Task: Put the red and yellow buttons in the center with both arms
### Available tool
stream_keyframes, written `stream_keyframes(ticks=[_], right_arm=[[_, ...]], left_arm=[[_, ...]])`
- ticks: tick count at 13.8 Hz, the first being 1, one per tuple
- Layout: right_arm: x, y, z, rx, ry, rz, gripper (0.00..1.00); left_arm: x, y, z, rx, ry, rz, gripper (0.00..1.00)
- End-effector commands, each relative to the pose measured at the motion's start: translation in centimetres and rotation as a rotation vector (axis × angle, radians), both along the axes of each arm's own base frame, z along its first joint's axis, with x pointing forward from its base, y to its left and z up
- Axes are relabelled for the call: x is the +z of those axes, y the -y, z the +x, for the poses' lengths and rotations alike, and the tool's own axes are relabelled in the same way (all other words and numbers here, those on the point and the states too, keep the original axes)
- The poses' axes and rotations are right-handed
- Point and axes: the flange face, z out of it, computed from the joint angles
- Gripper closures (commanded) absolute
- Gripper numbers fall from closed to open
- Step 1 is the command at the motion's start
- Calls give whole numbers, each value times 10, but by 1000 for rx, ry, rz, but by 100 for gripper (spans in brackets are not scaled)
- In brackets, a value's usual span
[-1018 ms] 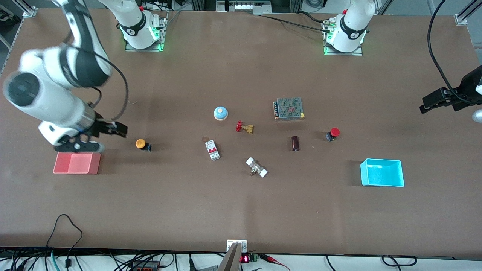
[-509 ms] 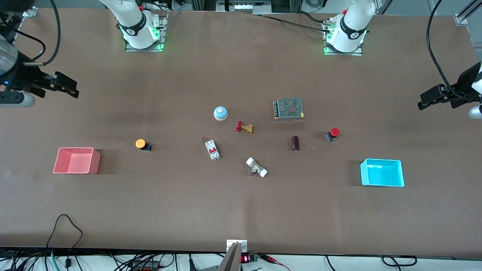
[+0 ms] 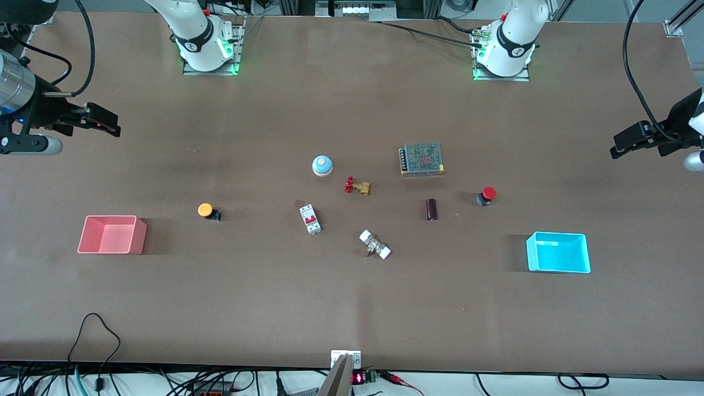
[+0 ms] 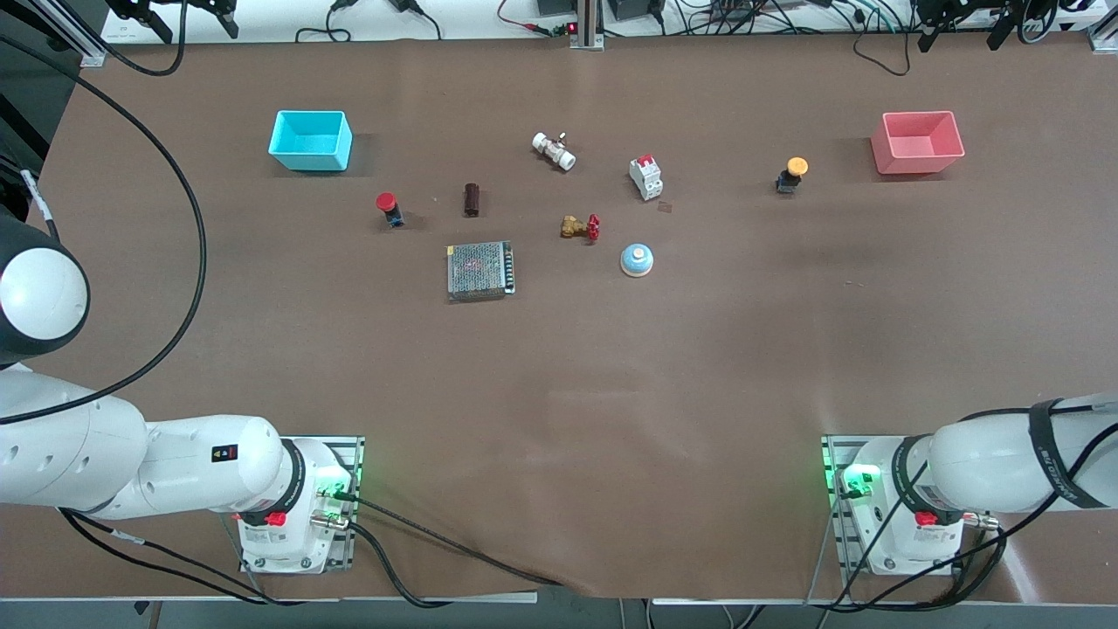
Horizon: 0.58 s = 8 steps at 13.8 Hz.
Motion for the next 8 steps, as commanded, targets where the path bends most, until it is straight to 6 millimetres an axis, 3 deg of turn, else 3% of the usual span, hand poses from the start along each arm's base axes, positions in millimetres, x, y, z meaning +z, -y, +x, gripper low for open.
stream_keyframes(ticks=[1, 8], right_arm=[[5, 5, -8, 0, 4, 4, 0], [4, 5, -8, -7, -2, 1, 0]], left_arm=[[4, -1, -14, -16, -5, -3, 0], [5, -1, -14, -16, -5, -2, 0]])
